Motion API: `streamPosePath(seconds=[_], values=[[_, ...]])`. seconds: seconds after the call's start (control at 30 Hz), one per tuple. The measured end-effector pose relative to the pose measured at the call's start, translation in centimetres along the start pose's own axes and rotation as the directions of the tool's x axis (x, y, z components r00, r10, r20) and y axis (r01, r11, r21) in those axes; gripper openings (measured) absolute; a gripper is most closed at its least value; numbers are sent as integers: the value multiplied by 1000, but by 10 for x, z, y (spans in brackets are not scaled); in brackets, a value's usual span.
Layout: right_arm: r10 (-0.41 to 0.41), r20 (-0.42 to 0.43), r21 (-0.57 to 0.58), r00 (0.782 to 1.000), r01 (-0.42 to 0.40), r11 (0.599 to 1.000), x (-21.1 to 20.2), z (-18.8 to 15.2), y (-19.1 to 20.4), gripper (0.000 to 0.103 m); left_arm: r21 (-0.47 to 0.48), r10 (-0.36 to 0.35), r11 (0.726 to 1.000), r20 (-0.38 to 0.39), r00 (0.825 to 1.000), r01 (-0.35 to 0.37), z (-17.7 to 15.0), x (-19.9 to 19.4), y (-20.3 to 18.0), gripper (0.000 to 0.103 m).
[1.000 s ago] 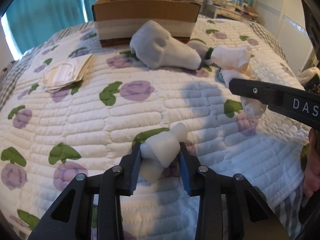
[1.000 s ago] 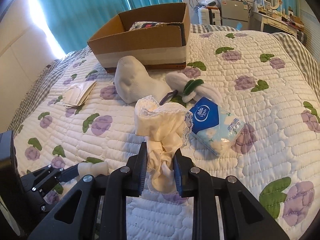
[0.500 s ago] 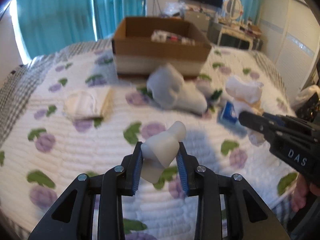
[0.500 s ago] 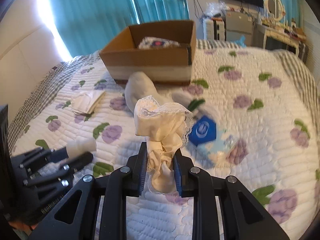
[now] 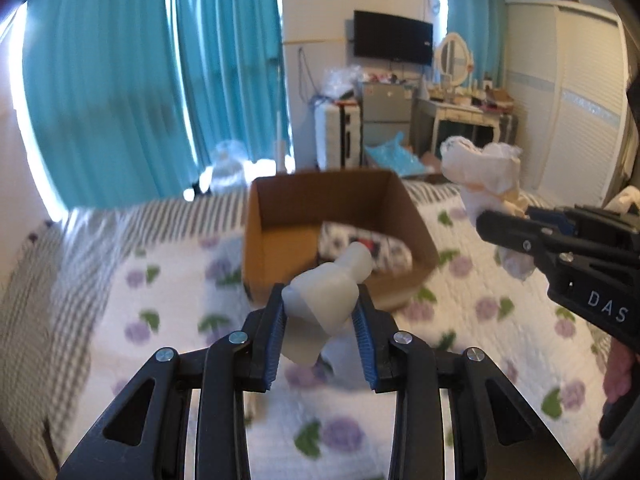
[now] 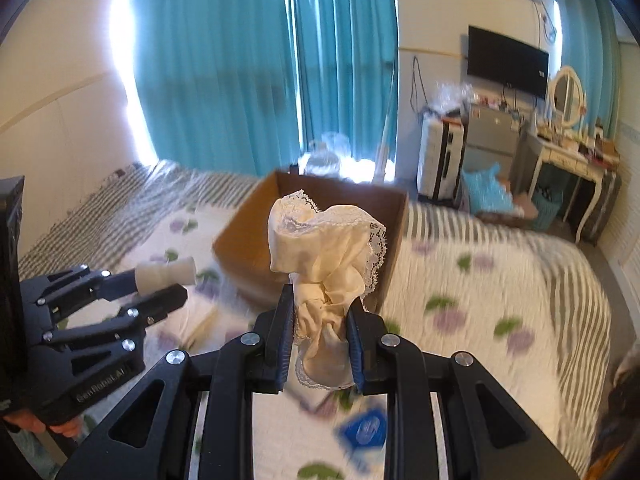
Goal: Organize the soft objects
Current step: 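Carry both items into the cardboard box and open both tools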
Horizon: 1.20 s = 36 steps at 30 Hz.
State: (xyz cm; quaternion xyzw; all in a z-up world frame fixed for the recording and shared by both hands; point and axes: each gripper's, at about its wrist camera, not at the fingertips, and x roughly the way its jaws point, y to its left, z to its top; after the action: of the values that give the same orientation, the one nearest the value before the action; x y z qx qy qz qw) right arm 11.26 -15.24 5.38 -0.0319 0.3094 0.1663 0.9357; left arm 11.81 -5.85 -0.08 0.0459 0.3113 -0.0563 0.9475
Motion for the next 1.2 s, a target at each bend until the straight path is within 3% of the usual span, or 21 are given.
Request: streamPosePath(seconds=[0.17, 0.43, 0.67, 0.9, 0.97, 1.03, 1.1, 1.2], values=[[23, 19, -3, 1000, -23, 1000, 23, 43, -7, 23, 36, 11, 999, 75, 997, -14, 37, 24, 6, 32], [-9, 6, -20, 1000, 9, 1000, 94, 98, -18, 23, 18, 1, 1000, 68, 998, -3, 74, 91, 26, 32], [-14, -76, 11, 997, 15, 1000, 161, 97, -40, 23, 14, -4, 1000, -33, 999, 4, 67, 157, 36, 33], [34, -120, 45, 992, -29, 999, 200, 72, -54, 23, 4, -15, 1000, -97, 995, 15, 55, 176, 33, 39], [36, -102, 62, 994, -29, 998, 197, 73, -58, 28, 7, 8, 1000, -102, 995, -8, 57, 172, 31, 44], [46, -89, 91, 995, -37, 995, 190, 76, -63, 59, 18, 38, 999, -79, 996, -37, 61, 161, 28, 72], [39, -71, 110, 997, -31, 993, 181, 81, -64, 65, 21, 72, 997, -31, 997, -71, 65, 145, 32, 85], [-2, -33, 110, 999, 6, 994, 154, 89, -60, 67, 29, 84, 996, 17, 996, -85, 72, 114, 39, 85]])
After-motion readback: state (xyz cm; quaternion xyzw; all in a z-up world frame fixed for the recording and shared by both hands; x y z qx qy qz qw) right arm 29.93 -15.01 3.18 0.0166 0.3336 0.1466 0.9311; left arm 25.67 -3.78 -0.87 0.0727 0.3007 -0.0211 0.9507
